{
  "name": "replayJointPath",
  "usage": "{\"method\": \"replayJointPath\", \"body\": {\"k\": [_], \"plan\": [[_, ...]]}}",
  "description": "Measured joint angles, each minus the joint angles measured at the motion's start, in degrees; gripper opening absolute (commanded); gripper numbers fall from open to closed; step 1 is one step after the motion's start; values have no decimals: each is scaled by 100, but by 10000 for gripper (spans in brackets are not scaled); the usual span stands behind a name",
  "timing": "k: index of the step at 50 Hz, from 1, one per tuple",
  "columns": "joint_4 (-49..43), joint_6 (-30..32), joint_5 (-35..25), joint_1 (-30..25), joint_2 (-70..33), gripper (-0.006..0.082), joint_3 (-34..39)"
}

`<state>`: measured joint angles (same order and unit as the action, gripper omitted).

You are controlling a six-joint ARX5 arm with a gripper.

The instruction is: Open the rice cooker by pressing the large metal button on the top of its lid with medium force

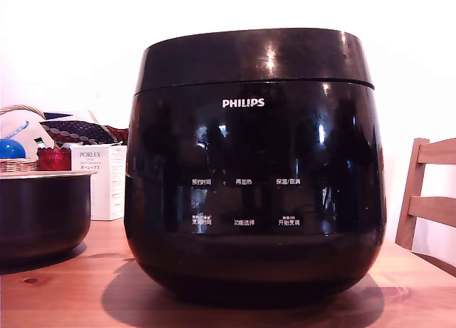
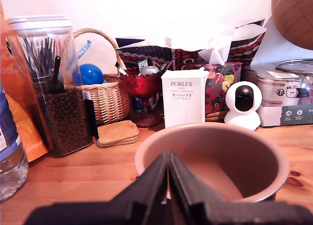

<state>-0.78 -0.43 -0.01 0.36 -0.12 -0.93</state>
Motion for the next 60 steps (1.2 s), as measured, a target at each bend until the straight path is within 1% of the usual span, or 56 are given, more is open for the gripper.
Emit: {"method": "replayJointPath", "body": {"k": [4, 5, 8, 38, 45, 47, 52, 53, 55, 57, 59, 60], "plan": [[-199, -157, -192, 175, 35, -21, 9], [-240, -671, -293, 221, 33, -21, 24], [-367, -820, -289, 291, 31, -21, 57], [-350, -839, -365, 310, 31, -21, 57], [149, -960, -557, 310, 31, -21, 57], [352, -1102, -702, 310, 31, -21, 57], [739, -1193, -927, 297, 31, -21, 57], [809, -1281, -1082, 291, 31, -21, 57], [885, -1298, -1137, 262, 31, -21, 55], [901, -1357, -1368, 234, 31, -21, 52], [896, -1362, -1412, 197, 31, -21, 52], [894, -1458, -1593, 177, 31, -21, 50]]}}
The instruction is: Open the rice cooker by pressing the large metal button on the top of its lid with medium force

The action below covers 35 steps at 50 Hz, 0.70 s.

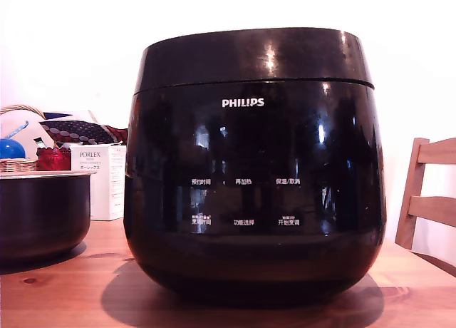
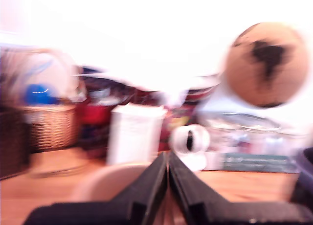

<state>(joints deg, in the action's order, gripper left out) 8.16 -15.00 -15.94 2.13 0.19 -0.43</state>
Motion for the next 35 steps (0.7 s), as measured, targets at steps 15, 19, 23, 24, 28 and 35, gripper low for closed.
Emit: {"method": "replayJointPath", "body": {"k": [15, 19, 23, 24, 28, 35], "plan": [[-293, -426, -1010, -420, -2, -21, -656], [-483, -457, -1215, -540, -13, -21, -977], [-531, -461, -1331, -662, -129, -21, -1193], [-538, -490, -1412, -688, -177, -21, -1233], [-553, -503, -1556, -807, -444, -21, -1364], [-588, -564, -1696, -1034, -1034, -21, -1561]]}}
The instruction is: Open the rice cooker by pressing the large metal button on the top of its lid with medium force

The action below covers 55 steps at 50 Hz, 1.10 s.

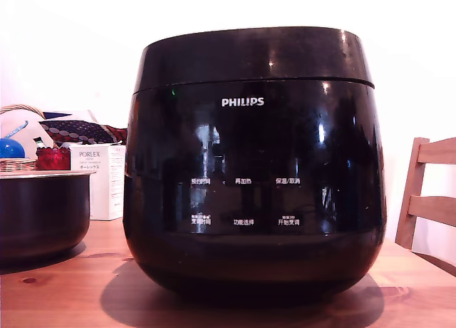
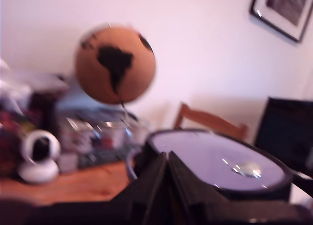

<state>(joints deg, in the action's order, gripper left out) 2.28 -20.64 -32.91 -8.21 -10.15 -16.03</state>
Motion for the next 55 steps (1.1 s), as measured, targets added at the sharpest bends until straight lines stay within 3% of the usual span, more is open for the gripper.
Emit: {"method": "replayJointPath", "body": {"k": [22, 42, 55], "plan": [[1008, 514, 94, -1217, -2159, -21, -756], [1733, 1432, 942, -2955, -3917, -21, -1353], [1794, 1943, 1403, -3681, -4776, -21, -1823]]}}
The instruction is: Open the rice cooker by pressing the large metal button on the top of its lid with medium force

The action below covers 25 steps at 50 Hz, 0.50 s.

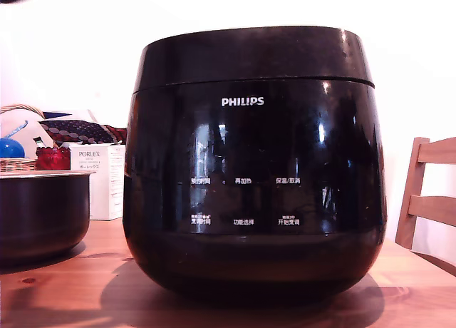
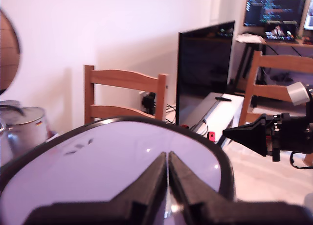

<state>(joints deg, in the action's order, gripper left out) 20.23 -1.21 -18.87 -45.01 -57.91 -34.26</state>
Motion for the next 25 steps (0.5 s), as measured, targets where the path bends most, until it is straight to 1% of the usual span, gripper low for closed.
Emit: {"method": "replayJointPath", "body": {"k": [3, 4, 9, 15, 25], "plan": [[0, 15, 103, -109, -175, -21, -127], [0, 125, 118, -142, -234, -21, -170], [4, 240, 214, -234, -507, -21, -334], [-77, 417, 243, -254, -789, -21, -420], [-350, 485, 245, -254, -1062, -21, -470]]}}
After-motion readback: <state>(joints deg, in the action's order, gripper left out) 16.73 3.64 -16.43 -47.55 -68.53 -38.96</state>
